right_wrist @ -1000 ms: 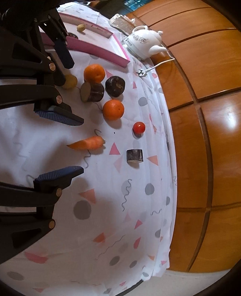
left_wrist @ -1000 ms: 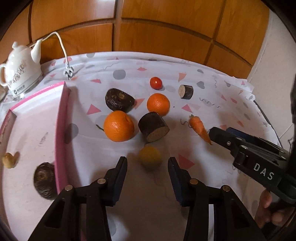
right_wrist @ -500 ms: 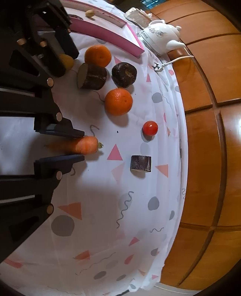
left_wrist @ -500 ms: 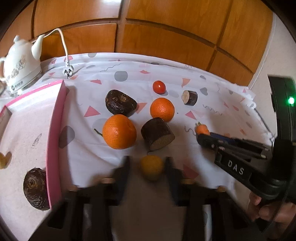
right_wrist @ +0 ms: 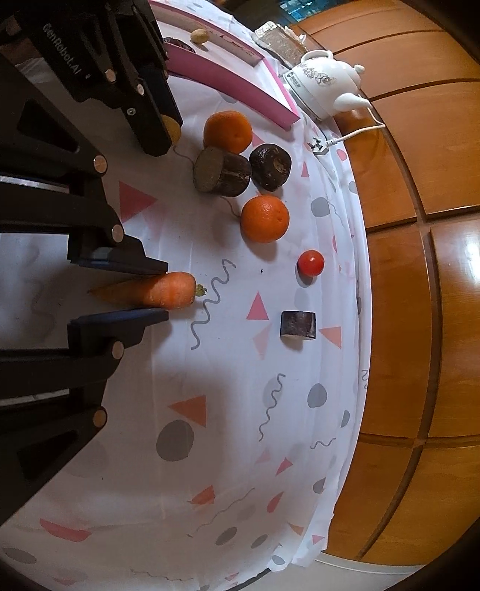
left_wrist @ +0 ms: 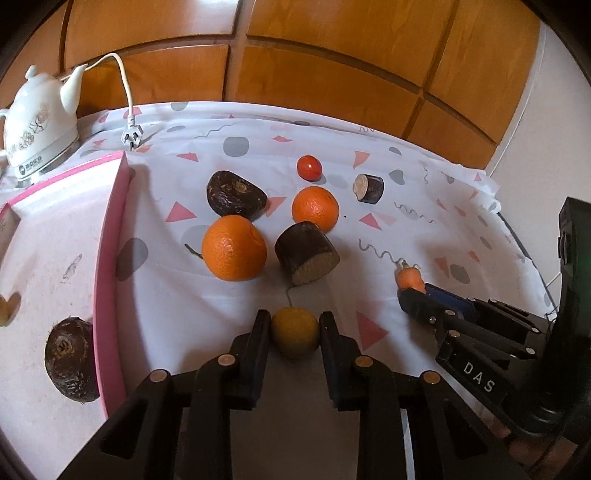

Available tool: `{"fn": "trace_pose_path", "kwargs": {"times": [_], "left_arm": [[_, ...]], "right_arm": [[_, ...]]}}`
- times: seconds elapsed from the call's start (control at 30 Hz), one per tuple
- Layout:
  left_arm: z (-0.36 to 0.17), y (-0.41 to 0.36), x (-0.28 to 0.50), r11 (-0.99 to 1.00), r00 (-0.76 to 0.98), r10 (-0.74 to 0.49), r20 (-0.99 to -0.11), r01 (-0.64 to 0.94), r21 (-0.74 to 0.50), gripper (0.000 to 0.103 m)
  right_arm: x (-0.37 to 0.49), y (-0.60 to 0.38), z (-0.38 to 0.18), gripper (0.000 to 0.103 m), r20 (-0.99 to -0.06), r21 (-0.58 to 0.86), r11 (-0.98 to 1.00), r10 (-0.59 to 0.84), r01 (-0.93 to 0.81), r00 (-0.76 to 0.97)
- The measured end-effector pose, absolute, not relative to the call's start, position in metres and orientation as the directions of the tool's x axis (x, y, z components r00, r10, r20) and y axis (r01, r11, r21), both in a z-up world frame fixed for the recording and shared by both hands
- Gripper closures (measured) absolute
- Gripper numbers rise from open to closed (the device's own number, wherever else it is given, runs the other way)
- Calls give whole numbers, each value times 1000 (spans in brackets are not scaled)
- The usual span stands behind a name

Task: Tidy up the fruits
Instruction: 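Grasp the orange carrot with the right gripper, then place the yellow potato in the pink tray with the left gripper while the right carries the carrot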

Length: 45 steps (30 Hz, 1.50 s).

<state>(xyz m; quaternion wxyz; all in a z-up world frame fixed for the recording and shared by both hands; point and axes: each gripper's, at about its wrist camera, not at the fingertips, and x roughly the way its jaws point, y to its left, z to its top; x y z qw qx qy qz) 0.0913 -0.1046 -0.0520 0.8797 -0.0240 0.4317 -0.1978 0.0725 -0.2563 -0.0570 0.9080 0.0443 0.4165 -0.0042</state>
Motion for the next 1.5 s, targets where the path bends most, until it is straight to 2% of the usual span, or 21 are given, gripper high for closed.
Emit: {"fn": "trace_pose_path", "kwargs": {"times": [0.4,0.77,1.13,1.5], "left_arm": [[-46,-106,83,935,585,-325,-743,318,-159,76],[-6,-76,57,939,649,-333,-685,292,-180,76],[15,-8,50,975,715,-219,-664,140,-171,76],[1,43,46,988,710,-121,-694,18,-154,76]], "right_arm": [[72,-253,-59,85,-752,57,997,12,48,659],[71,-251,-59,85,-750,38,998,-3,48,662],[72,-249,-58,85,-753,13,999,-20,46,658],[67,-243,-57,85,-752,-10,999,-36,43,658]]}}
